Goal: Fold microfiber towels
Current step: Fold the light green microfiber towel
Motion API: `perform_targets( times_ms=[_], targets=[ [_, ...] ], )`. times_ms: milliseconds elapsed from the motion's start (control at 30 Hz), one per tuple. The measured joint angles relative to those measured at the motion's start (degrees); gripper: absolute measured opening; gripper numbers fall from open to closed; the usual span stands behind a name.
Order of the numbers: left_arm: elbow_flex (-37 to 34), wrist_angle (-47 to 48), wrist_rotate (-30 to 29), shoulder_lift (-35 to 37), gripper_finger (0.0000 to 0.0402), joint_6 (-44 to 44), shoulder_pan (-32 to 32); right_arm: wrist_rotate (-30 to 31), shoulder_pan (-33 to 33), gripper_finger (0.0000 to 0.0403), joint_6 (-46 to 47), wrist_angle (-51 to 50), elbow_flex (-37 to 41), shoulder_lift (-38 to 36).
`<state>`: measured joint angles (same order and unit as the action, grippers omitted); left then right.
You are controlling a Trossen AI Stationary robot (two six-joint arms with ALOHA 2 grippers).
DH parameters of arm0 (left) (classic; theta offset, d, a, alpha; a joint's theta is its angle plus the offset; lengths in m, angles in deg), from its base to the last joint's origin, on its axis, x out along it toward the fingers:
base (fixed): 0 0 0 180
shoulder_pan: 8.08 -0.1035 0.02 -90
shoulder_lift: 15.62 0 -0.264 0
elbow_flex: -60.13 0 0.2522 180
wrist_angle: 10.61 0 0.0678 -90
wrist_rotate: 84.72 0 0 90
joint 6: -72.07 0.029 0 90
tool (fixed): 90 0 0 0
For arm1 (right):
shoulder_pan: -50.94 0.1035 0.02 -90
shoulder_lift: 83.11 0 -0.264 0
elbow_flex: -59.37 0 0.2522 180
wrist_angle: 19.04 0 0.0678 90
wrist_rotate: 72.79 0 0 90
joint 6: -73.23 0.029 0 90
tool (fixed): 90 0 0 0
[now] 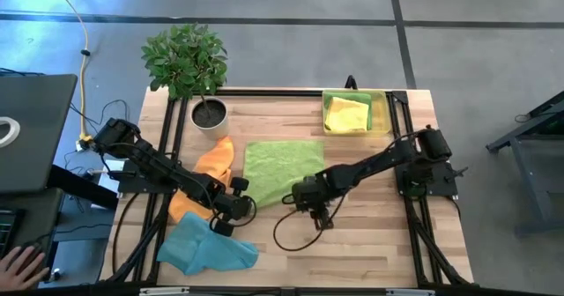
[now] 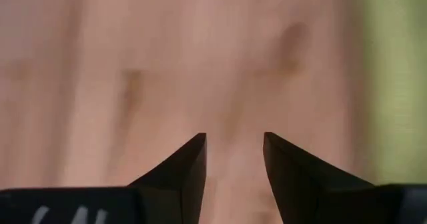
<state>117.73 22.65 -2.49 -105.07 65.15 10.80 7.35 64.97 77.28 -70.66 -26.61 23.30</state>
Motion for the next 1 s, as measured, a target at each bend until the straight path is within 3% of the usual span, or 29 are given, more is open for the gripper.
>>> perform_targets(
  times_ms=[133,333,600,800,1000],
  targets=[
    [-0.01,-0.02,-0.16,0.02,0.0,0.01,-0.02,20.17,-0.79,0.0128,3.97,-1.23,-0.02,-1.24],
    [0.01,-0.47,-0.42,0.02,0.0,0.0,0.0,21.46,-6.59,0.0127,9.91,-2.34,0.09,0.68],
    [0.0,-0.78,-0.5,0.02,0.0,-0.4,-0.02,14.41,-11.52,0.0127,7.91,-0.91,-0.05,1.46],
    [0.01,-1.2,-1.12,0.02,0.0,0.02,-0.04,5.13,-12.67,0.0127,6.89,-0.97,-0.02,2.51],
    [0.0,-1.05,-1.9,0.02,0.0,0.07,-0.04,-14.99,-10.04,0.0126,7.45,-0.82,-0.02,2.56]
  ],
)
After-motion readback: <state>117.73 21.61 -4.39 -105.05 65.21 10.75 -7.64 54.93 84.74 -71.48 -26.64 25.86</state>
